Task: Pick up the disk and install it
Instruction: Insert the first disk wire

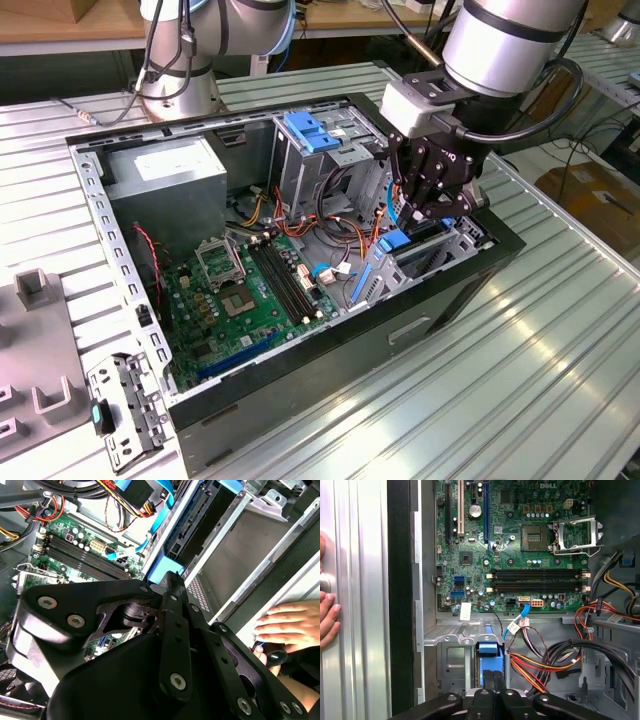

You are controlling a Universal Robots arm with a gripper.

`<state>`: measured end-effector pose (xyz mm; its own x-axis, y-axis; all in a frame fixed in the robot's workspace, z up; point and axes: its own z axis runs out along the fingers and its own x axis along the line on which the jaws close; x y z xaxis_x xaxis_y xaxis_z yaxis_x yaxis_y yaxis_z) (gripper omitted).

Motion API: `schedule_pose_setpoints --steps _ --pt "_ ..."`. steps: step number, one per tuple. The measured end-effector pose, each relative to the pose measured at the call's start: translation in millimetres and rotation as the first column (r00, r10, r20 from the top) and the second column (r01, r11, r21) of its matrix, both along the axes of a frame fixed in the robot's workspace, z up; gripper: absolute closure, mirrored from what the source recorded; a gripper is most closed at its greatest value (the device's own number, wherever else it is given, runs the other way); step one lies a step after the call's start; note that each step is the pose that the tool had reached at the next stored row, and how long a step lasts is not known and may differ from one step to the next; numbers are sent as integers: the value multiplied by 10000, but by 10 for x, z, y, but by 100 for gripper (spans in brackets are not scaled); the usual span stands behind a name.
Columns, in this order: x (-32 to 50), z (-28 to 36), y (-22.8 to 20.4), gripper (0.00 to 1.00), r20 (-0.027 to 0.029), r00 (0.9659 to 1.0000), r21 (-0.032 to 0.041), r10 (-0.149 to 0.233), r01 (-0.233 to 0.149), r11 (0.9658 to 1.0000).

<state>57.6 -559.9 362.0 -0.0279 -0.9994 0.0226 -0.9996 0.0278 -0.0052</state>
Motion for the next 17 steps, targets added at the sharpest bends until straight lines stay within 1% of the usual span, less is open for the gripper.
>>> schedule_pose_setpoints --steps 1,3,6,10,11,12,14,17 --pt "10 0 0 89 0 10000 -1 0 0 10000" --pt "58 1 0 89 0 10000 -2 0 0 10000" --pt "170 -4 0 89 0 10000 -2 -1 1 10000" --pt "287 -11 0 89 -1 10000 0 35 -35 10000" --pt "297 -9 0 89 -1 9997 -4 263 -263 9997" --pt "298 -10 0 89 -1 9991 -2 412 -412 9991" --pt "299 -7 -1 89 -1 9984 -2 559 -559 9984" --pt "299 19 0 89 -1 9979 -3 642 -642 9979"
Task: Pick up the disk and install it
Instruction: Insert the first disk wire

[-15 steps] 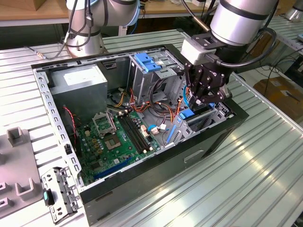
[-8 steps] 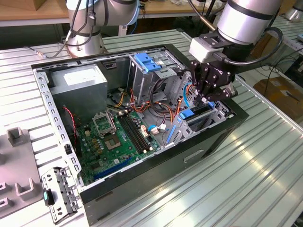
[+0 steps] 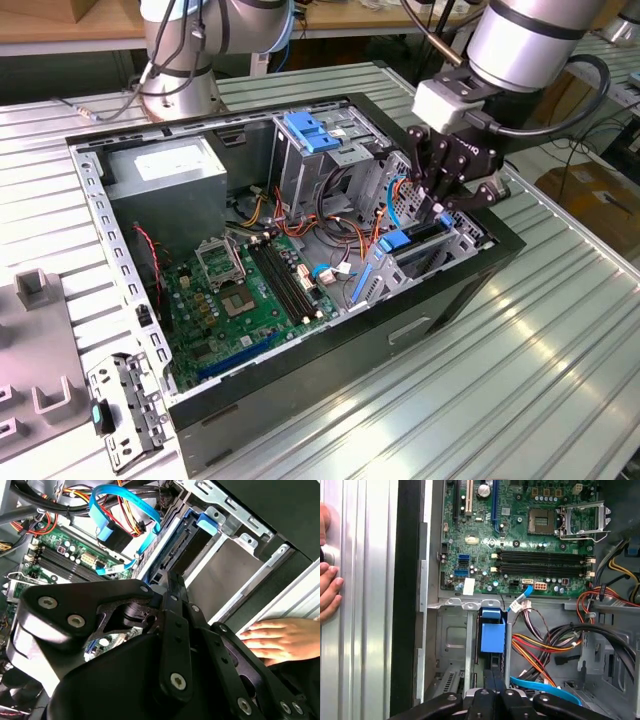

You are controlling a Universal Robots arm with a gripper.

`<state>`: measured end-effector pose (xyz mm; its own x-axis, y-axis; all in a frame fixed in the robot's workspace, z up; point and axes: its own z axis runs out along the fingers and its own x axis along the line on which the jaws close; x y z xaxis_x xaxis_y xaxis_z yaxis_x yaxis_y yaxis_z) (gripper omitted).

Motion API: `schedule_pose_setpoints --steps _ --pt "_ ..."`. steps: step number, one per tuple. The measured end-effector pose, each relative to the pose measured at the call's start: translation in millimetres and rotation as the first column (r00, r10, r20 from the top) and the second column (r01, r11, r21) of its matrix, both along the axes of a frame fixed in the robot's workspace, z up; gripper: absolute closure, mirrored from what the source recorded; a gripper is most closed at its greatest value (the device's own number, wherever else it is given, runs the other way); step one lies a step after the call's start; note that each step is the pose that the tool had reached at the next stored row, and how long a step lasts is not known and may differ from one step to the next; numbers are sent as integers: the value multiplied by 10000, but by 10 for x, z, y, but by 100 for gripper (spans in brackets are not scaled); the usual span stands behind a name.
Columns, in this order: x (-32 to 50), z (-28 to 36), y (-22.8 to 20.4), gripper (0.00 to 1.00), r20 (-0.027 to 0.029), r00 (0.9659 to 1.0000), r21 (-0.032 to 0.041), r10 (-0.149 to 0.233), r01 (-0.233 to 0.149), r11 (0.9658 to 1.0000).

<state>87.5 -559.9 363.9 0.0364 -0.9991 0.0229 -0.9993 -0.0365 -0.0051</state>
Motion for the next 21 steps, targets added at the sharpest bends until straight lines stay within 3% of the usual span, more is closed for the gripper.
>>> schedule_pose_setpoints --steps 6,14,21 --pt "33 26 1 89 0 9999 1 164 -164 9999" --pt "228 18 16 89 -2 9986 2 532 -532 9986" --pt "241 51 17 89 -8 9950 6 1003 -1003 9950"
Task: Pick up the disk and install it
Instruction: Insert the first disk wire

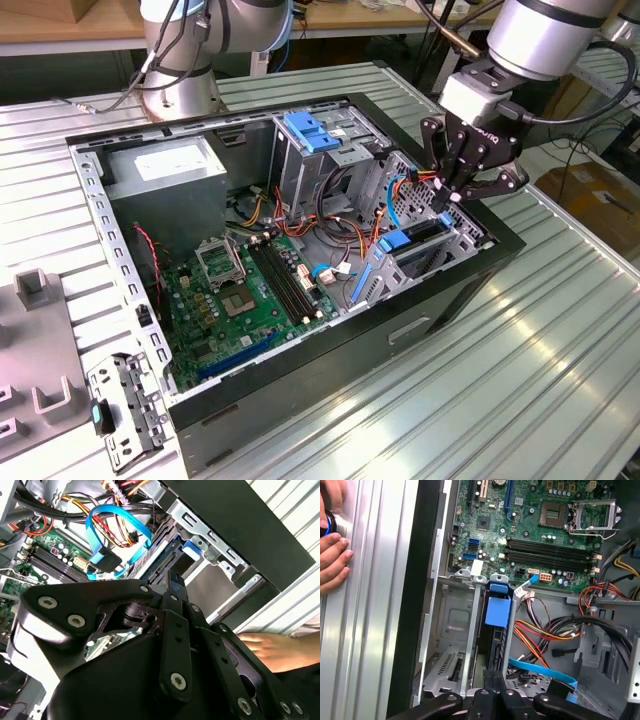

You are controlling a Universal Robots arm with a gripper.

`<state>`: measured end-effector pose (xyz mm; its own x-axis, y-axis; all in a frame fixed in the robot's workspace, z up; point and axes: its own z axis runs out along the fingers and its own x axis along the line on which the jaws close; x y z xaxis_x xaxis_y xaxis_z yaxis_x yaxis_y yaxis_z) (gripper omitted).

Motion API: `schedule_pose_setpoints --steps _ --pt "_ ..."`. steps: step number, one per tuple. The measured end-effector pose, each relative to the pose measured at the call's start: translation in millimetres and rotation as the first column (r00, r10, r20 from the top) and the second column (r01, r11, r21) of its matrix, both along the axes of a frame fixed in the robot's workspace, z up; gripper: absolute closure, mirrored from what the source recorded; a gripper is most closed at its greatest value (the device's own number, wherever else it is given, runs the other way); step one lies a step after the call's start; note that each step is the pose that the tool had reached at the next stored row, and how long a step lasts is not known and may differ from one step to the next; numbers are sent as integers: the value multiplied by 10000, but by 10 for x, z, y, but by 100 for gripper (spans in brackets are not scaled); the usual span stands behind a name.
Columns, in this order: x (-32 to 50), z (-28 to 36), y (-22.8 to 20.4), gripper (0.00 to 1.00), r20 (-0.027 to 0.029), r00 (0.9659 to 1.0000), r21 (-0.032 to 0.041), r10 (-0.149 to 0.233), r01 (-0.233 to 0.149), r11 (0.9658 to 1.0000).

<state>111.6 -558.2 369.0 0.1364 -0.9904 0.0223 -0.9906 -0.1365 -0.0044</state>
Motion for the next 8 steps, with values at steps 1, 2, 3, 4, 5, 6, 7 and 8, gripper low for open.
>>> schedule_pose_setpoints --steps 1,2,3,4,5,6,7,8 --pt "25 1 4 89 -9 10000 -2 24 -24 10000" --pt "45 2 8 89 -15 10000 -3 34 -34 10000" --pt "65 1 12 89 -20 10000 -2 45 -45 10000" --pt "96 1 22 89 -27 10000 -1 62 -62 10000" --pt "118 0 28 89 -32 10000 -1 73 -73 10000" --pt "143 0 33 89 -40 10000 -3 82 -82 10000" --pt "181 -2 45 89 -46 9999 0 99 -99 10000" --pt "208 -1 57 89 -48 9999 -3 122 -122 9999"
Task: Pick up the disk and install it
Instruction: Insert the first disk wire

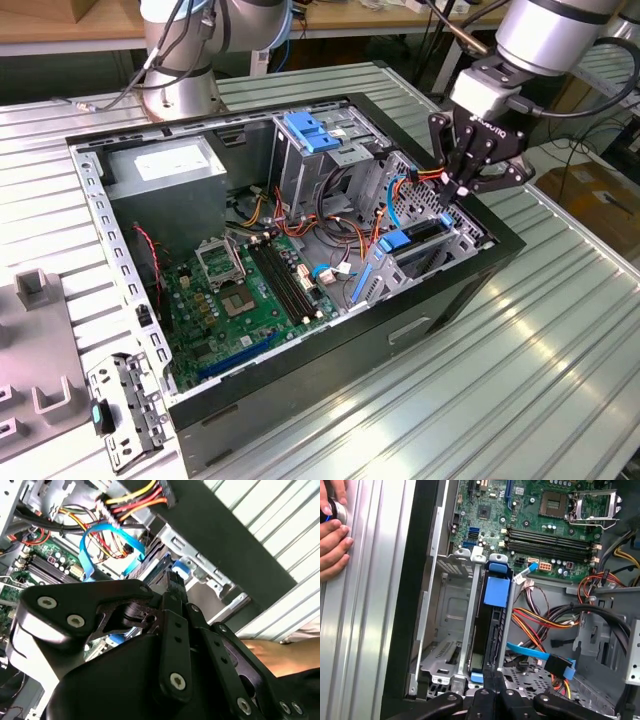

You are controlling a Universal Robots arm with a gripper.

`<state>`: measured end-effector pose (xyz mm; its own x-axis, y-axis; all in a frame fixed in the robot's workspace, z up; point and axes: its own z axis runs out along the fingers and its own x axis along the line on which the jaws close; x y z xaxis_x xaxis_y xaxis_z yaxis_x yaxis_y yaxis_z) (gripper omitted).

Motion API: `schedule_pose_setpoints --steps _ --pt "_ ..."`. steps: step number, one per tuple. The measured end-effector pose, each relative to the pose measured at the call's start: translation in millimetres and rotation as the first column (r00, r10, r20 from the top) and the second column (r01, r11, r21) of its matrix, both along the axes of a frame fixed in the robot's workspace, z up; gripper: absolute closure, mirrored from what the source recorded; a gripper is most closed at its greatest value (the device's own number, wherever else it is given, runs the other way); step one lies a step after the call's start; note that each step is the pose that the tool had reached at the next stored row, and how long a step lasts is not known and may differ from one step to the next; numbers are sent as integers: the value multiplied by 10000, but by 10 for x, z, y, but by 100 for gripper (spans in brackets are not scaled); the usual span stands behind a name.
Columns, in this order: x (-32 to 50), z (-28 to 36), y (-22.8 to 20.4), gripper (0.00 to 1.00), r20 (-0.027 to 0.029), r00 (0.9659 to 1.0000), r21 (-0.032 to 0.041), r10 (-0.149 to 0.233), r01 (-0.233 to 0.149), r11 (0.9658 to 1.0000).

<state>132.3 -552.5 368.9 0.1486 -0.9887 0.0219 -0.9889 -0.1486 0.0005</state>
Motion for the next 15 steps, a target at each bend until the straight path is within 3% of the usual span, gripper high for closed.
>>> schedule_pose_setpoints --steps 6,9,10,15 --pt "55 -1 16 89 -2 9986 6 534 -534 9986" --pt "56 11 15 89 -3 9955 7 950 -950 9955" --pt "56 46 15 89 -5 9930 7 1181 -1181 9930" --pt "65 80 25 89 -12 9883 11 1524 -1523 9883"
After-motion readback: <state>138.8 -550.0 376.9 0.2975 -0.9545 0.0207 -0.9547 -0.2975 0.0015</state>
